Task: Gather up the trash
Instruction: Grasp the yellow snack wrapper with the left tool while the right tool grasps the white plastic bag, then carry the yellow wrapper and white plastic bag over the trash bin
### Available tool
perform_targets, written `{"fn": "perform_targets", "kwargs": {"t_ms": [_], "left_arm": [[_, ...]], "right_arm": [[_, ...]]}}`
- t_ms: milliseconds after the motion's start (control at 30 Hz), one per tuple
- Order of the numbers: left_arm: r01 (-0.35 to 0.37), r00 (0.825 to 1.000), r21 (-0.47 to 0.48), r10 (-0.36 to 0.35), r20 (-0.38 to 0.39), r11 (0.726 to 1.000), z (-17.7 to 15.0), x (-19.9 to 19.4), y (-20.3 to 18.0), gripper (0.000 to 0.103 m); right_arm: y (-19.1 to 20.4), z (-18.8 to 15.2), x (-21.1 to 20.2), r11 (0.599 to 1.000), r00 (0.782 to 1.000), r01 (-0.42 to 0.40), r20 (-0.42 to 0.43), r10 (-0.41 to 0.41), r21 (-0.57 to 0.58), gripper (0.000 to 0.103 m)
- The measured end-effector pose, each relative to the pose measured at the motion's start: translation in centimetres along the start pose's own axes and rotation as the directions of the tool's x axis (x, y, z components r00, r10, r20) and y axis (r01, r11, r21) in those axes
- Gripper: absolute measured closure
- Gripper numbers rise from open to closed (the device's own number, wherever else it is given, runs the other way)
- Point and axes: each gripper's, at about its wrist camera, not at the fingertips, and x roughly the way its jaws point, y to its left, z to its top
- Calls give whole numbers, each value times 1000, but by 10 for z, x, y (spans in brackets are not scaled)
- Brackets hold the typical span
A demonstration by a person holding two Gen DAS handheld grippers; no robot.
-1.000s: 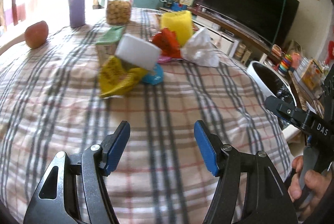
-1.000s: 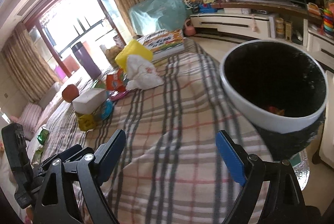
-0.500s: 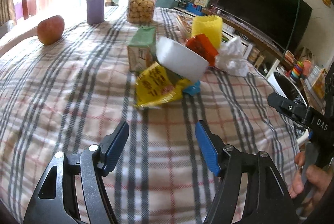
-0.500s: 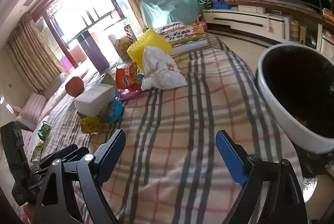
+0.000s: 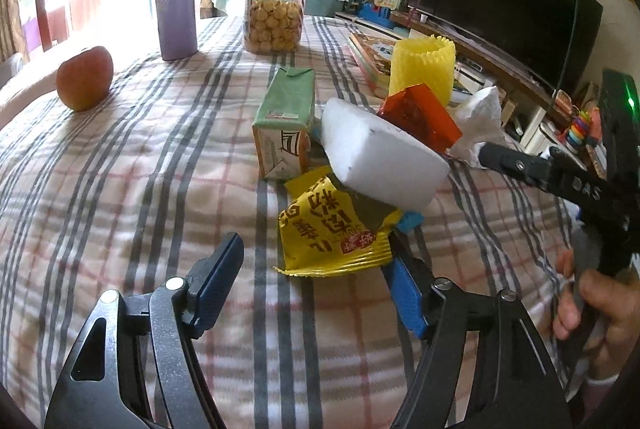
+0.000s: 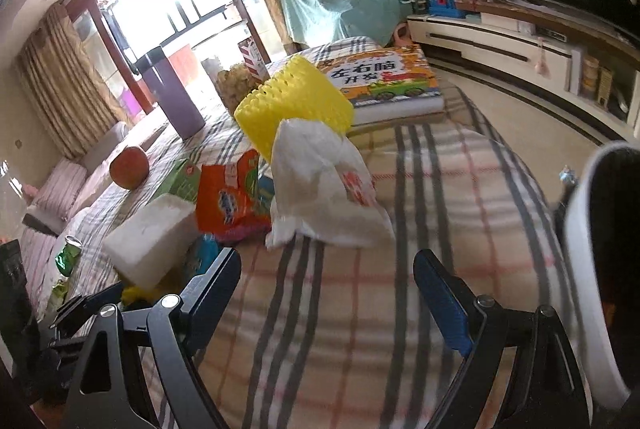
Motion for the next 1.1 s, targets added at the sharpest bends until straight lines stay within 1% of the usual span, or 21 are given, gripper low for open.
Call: {"fn": "perform_targets", "kwargs": {"t_ms": [33,67,100,133,167,200,233,267,300,467,733,1100], "left_arm": [[7,1000,1,-7,-8,1000,0,2,-1,51],[16,1000,2,-16,-19,1000,1,5,-1,58],[24,999,3,-24,-30,1000,0,8,-1,65],[24,999,5,-24,-29,1000,-1,7,-2,65],[27,999,8,-27,-21,1000,-1,6,-2,66],[34,999,13,-34,-12,999,-1,4,-3,68],[35,999,17,-35,-4,999,-2,1,-4,70],[34,999,23,-34,6,999,-3,-1,-6,70],[34,999,27,-35,14,999,-3,-4,-7,71],[82,996,31,-83,18,996,-12,-16,-18,72],[151,988,83,-152,0,985,-30,-29,-56,72],[219,976,143,-219,-16,965,-35,-34,-101,72]], "right_arm": [[0,3,4,1000,1000,4,1,-4,-6,14],[0,5,7,1000,1000,8,0,-8,-12,14],[1,6,10,1000,1000,13,-2,-13,-18,18],[1,6,13,1000,1000,17,-7,-17,-21,23],[0,6,15,1000,1000,22,-17,-22,-21,39],[-1,6,17,999,999,26,-24,-27,-18,51],[-1,5,17,999,999,27,-25,-28,-16,56],[-2,3,14,1000,999,26,-24,-26,-18,66],[-2,1,12,1000,999,25,-23,-25,-17,69],[-8,-11,-9,1000,1000,8,-9,-8,7,71],[-25,-33,-46,998,1000,9,14,-10,67,71],[-54,-60,-93,990,998,28,47,-35,137,71]]}}
